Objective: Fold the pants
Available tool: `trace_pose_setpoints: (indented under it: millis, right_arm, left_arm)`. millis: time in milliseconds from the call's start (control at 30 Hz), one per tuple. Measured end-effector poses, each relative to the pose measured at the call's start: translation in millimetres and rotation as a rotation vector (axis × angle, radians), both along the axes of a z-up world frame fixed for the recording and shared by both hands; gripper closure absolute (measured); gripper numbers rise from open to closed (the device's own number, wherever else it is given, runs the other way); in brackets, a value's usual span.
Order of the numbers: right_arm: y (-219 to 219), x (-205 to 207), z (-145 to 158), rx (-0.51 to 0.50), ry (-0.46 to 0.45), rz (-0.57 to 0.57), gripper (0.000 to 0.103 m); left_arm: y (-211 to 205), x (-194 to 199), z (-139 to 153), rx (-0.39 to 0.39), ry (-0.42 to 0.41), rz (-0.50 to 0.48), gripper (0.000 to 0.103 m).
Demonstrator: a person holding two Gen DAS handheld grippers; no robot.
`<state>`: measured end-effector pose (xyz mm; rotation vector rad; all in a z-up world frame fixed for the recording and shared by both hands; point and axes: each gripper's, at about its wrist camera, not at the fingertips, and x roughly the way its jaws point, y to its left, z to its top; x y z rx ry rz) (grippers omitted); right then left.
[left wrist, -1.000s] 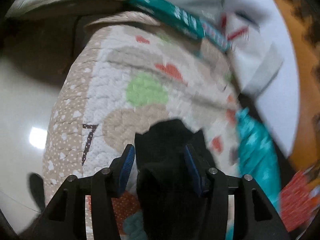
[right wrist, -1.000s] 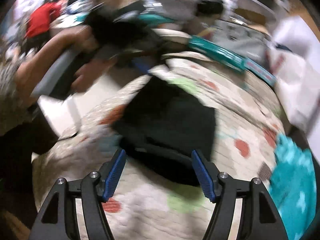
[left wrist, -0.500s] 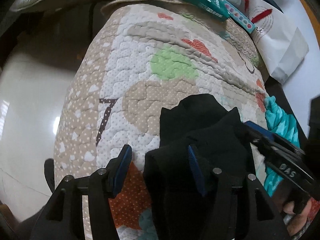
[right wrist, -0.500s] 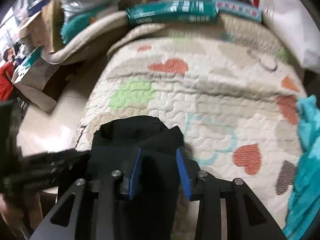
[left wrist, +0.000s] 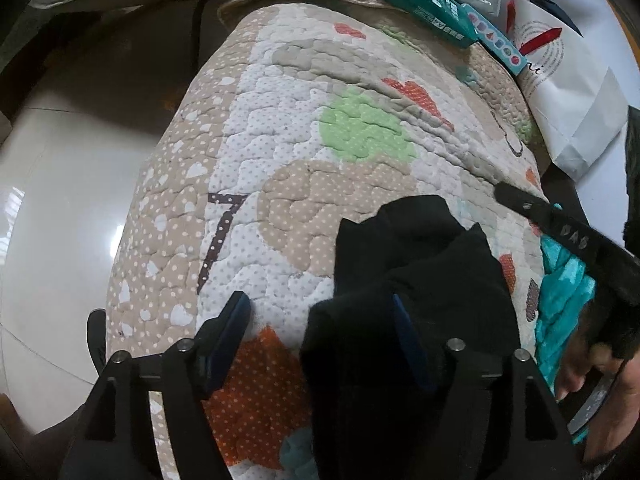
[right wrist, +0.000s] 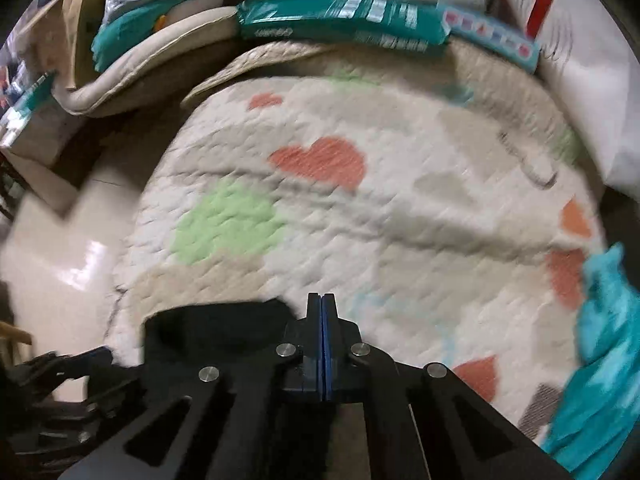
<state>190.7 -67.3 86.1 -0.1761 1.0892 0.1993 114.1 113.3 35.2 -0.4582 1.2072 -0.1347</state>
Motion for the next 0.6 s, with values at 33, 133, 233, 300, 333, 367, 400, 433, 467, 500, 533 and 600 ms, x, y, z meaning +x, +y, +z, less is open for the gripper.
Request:
trace_pose_setpoints:
  millis: [33,133,233,300,333,367,400,433,467,500,533,600]
  right_arm:
    - [-6,1,2,0.022,-0.004,-0.027,0.102]
    - [-25,0,8,0.079,-0.011,-0.096,0.077]
    - [-46,-14,13,0.169,-0.014,-0.144,0.029]
    - [-58,-30,15,0.223,-0.021,-0.149,0.029]
    - [-63,-37,14,0.235,-0.014,-0.148,0.029]
    - [-67,-49,13,0.250,-0.007,-0.149,0.029]
    - [-70,-58,11,0.258,-0.003,-0.153,0.029]
    - [-74,-66,10,0.265,0.001,-0.158,0.029]
    - [-78,-75,7,0.278,0.006,-0.166,0.029]
    - [-84,-85,4,0.294,0.013,-0.177,0.029]
    - [-90,-94,0,0.307,0.017,-0.191,0.029]
    - [-101,-110,-7,0.329,0.022,-0.212,0.029]
  left_arm:
    - [1,0,-1,0.000,0.002,0.004,0.026]
    - [3,1,-3,-0.015,0.015,0.017,0.024]
    - [9,2,2,-0.046,0.001,0.012,0.024]
    - [16,0,8,-0.074,-0.026,0.028,0.024]
    - [20,-2,10,-0.094,-0.040,0.036,0.024]
    - [23,-5,12,-0.110,-0.053,0.045,0.024]
    - [27,-9,15,-0.123,-0.071,0.060,0.024]
    - [29,-11,16,-0.128,-0.081,0.069,0.024]
    - [32,-15,17,-0.133,-0.095,0.083,0.024]
    - [35,-20,18,-0.132,-0.106,0.099,0.024]
    - [36,-23,19,-0.130,-0.113,0.109,0.024]
    - [38,-33,20,-0.133,-0.132,0.125,0.024]
